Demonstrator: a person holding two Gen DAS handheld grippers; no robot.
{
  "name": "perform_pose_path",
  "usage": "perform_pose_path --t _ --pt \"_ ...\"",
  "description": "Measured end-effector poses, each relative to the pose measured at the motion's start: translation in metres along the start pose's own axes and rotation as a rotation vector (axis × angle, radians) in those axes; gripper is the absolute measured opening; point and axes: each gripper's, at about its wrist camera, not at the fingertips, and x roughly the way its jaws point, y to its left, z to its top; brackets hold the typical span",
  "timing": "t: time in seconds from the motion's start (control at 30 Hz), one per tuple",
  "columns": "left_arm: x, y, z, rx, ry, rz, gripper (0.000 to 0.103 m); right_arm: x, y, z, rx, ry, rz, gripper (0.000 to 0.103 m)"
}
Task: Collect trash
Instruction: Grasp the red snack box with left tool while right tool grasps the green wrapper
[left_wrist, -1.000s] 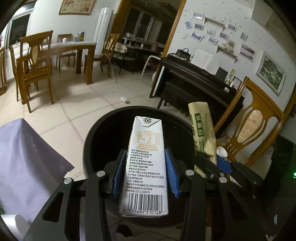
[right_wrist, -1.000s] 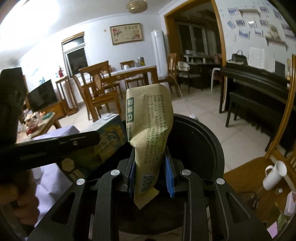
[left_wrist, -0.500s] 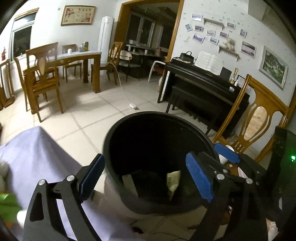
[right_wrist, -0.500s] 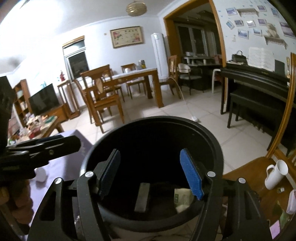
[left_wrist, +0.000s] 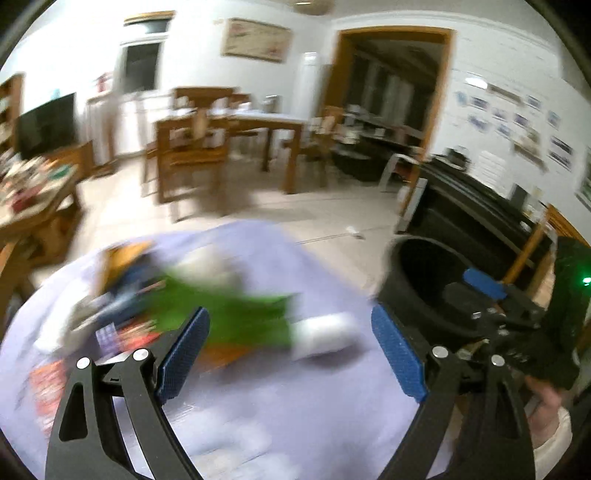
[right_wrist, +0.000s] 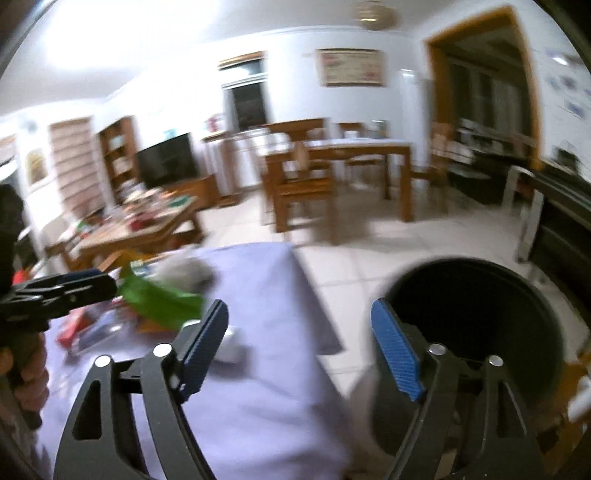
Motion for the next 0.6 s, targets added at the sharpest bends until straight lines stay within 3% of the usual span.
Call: perform_pose_path --t 0.13,0.2,0.27,0.37,0.5,0.6 --pt "-0.024 0.07 -0.025 -0.087 0.038 0.173 0.089 0.031 0.07 0.011 -0.145 0.036 0.102 0.08" --pt "-0.026 0.095 -0.037 -0.099 0.083 0.273 0.089 0.046 0.092 0.016 -0.197 0.058 0.127 0.08" --pt "-0.021 0.111 -0.046 -0.095 0.132 0.327 0.089 0.074 0.119 0.02 -0.273 0.116 0.163 0.08" --pt "-0.009 0.139 -0.057 -0.139 0.198 0.316 0.088 0.109 0.151 0.024 -0.4 0.197 0.182 0.08" --pt "0.005 0.162 -0.056 -0.198 0.218 0.275 0.089 0.129 0.177 0.009 -0.576 0.214 0.169 0.08" --pt "0.014 0.176 -0.062 -0.224 0.244 0.254 0.087 0.144 0.183 0.011 -0.599 0.268 0.153 0.068"
